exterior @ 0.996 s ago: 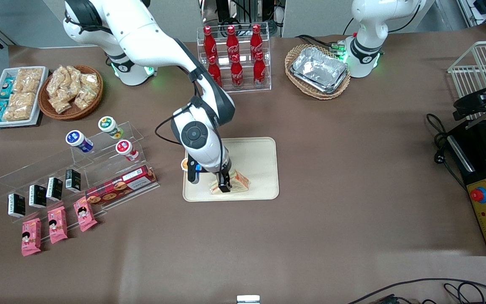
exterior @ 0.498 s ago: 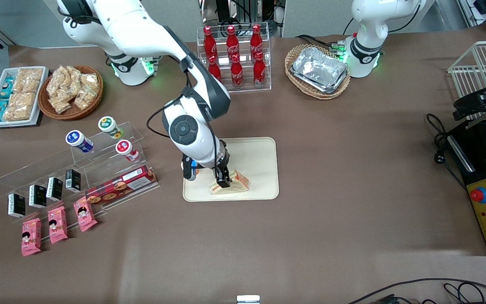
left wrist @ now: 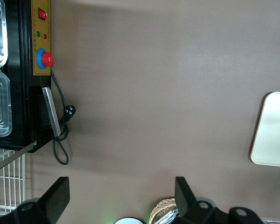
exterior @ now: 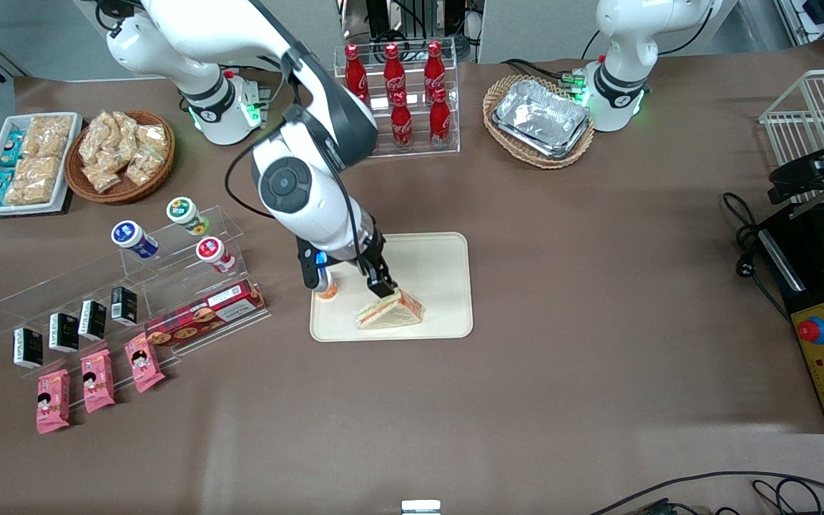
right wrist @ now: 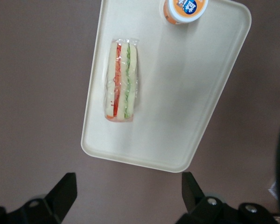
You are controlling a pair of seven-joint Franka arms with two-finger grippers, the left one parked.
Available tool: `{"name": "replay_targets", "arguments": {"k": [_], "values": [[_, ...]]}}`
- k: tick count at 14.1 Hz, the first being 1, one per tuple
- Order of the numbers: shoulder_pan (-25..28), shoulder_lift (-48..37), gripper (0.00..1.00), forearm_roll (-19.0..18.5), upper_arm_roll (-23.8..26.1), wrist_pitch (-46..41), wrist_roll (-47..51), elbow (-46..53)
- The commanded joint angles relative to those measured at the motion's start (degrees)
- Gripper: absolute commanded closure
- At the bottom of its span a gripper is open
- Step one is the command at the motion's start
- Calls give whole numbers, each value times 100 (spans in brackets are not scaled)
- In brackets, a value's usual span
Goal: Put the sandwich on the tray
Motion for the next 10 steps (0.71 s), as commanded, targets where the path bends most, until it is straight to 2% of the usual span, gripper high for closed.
{"name": "replay_targets", "arguments": {"k": [1, 4, 6, 8, 10], "values": [[-49, -398, 0, 175, -29, -545, -777, 63], [-76, -723, 0, 123, -65, -879, -1786, 63], [-356, -943, 0, 140, -47, -1212, -2472, 63], [-383, -1110, 0, 96, -65, -1529, -2965, 71], [-505, -1303, 0, -105, -74, -1836, -3492, 71]]}}
